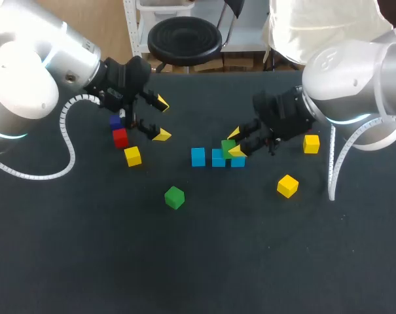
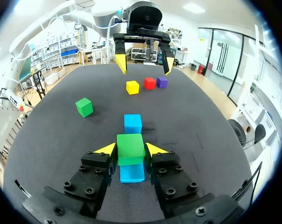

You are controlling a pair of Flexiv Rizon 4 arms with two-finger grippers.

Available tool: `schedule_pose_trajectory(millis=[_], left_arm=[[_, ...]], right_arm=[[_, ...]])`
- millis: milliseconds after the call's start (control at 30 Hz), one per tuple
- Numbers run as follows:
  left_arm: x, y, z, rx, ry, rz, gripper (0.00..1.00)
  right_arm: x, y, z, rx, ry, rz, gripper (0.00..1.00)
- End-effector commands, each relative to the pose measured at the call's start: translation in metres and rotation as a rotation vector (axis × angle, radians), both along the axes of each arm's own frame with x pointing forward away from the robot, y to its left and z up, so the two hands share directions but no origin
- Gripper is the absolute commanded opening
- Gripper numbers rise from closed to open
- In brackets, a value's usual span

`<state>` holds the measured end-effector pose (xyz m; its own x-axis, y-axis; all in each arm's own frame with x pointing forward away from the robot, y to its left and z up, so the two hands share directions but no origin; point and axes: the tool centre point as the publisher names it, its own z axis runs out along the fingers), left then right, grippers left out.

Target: Place the blue cubes, place green cubes on the blue cubes, place the yellow cubes on the green cubes, then place the red cubes on the yellow cubes, and place purple cube on the red cubes.

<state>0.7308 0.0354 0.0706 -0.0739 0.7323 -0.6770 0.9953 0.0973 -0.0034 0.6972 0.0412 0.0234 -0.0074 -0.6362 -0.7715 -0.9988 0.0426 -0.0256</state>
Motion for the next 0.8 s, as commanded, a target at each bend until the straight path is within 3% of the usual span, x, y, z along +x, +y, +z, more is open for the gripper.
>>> schedule_pose_trajectory(millis=[33,133,200,267,300,800], left_arm=[[0.0,0.0,0.0,0.001,-0.001,0.0,1.0],[0.0,0.0,0.0,0.001,-0.001,0.0,1.0],[0.0,0.0,0.0,0.001,-0.001,0.0,1.0],[0.0,0.0,0.0,0.001,-0.001,0.0,1.0],[0.0,0.0,0.0,0.001,-0.001,0.0,1.0],[0.0,0.0,0.0,0.001,-0.001,0.0,1.0]], right_arm=[[0.0,0.0,0.0,0.0,0.002,0.001,0.4],[0.0,0.0,0.0,0.0,0.001,0.002,0.42],[0.0,0.0,0.001,0.001,0.001,0.003,0.49],[0.0,-0.001,0.001,0.002,0.001,0.001,0.97],[0.0,-0.001,0.001,0.003,0.001,-0.001,1.0],[-0.01,-0.025,0.017,0.082,-0.057,-0.036,1.0]])
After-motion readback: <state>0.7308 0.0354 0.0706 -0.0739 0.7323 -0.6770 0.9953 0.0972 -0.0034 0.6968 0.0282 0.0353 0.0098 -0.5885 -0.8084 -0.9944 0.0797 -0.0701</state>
